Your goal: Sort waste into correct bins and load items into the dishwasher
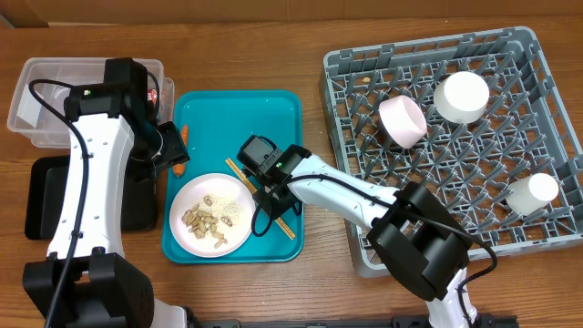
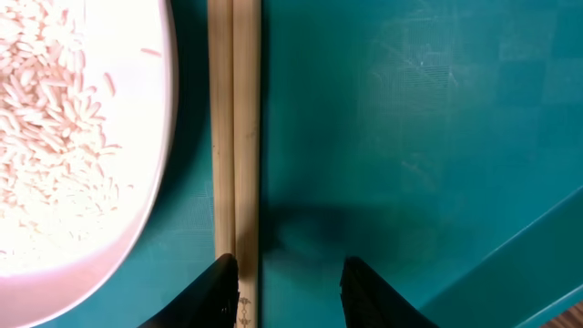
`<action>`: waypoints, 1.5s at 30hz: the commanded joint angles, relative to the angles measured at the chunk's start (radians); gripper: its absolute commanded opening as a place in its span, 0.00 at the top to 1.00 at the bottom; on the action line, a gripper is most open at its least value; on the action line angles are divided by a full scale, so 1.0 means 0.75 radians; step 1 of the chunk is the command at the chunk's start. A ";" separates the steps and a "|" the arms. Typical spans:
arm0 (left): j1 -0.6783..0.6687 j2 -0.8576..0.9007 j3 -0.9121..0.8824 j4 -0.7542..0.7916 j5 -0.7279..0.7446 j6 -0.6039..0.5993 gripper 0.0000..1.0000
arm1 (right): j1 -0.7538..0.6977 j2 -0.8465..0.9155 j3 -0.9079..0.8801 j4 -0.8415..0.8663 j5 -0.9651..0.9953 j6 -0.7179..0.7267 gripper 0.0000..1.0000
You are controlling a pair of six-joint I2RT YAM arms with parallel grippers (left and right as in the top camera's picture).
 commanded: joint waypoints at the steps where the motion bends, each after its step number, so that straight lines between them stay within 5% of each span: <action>1: -0.003 -0.019 -0.010 0.001 -0.014 -0.018 0.44 | 0.004 0.030 -0.004 -0.002 -0.009 0.005 0.60; 10: -0.003 -0.019 -0.010 0.002 -0.014 -0.018 0.44 | 0.004 0.081 -0.004 -0.002 -0.013 0.004 0.60; 14: -0.003 -0.019 -0.011 0.007 -0.014 -0.018 0.44 | 0.002 0.081 -0.003 0.008 0.008 0.005 0.81; 20: -0.003 -0.019 -0.010 0.012 -0.014 -0.018 0.44 | -0.028 0.081 -0.003 0.011 0.092 0.063 0.96; 33: -0.003 -0.019 -0.010 0.025 -0.014 -0.018 0.43 | -0.204 -0.223 0.186 -0.182 0.091 0.137 0.96; 45: -0.003 -0.019 -0.010 0.033 -0.014 -0.018 0.44 | -0.544 -0.452 0.103 -0.559 0.090 0.086 0.96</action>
